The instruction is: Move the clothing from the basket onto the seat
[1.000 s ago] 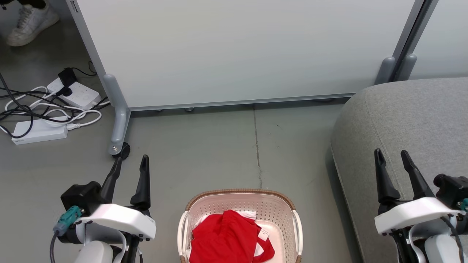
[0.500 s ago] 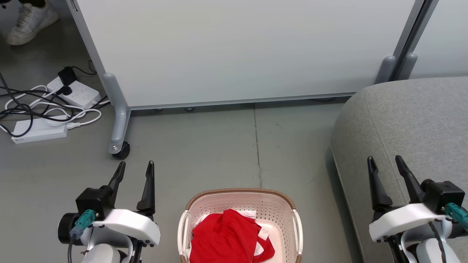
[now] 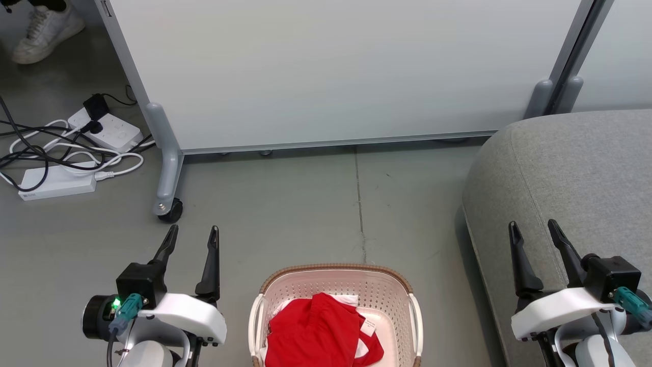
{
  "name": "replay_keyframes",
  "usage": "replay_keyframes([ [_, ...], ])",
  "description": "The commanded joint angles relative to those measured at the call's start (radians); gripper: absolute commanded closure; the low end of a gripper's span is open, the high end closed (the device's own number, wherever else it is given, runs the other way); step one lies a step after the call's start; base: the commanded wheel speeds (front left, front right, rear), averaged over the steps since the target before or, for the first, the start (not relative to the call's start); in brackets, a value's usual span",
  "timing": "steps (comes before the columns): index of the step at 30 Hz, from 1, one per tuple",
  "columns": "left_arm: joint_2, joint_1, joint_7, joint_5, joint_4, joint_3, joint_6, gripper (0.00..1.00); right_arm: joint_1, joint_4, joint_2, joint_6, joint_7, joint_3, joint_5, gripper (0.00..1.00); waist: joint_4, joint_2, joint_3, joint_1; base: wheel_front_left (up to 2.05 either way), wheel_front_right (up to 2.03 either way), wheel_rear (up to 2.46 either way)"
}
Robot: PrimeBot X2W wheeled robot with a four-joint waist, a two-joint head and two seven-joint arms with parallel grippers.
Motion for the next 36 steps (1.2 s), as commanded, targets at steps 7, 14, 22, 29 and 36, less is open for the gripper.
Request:
replay_keyframes([
  [7,0.001,0.005,0.037,0.02,-0.002,0.007,0.007,0.0,-0.001,0.009,-0.003,0.004,-0.016,0.005,-0.033,0.0,0.0,0.0,-0.001,0.0001,0.0,0.0,0.0],
  [14,0.007,0.017,0.059,0.056,-0.007,0.0,0.021,0.0,-0.003,0.012,-0.006,0.003,-0.027,0.013,-0.068,0.0,0.0,0.0,0.001,0.0001,0.0,0.0,0.0],
  [22,0.007,0.02,0.066,0.08,-0.015,-0.007,0.034,0.0,0.0,0.012,-0.005,0.004,-0.041,0.017,-0.093,0.0,0.003,0.0,0.001,0.0001,0.0,0.0,0.0],
  [29,0.004,0.023,0.07,0.05,-0.018,0.0,0.035,0.0,0.001,0.013,-0.001,0.004,-0.044,0.012,-0.067,0.0,0.005,0.0,0.004,0.0001,0.0,0.0,0.0],
  [36,0.006,0.019,0.069,0.039,-0.024,-0.003,0.04,0.0,-0.003,0.013,-0.002,0.004,-0.044,0.015,-0.054,0.0,0.006,0.0,0.015,0.0001,0.0,0.0,0.0],
])
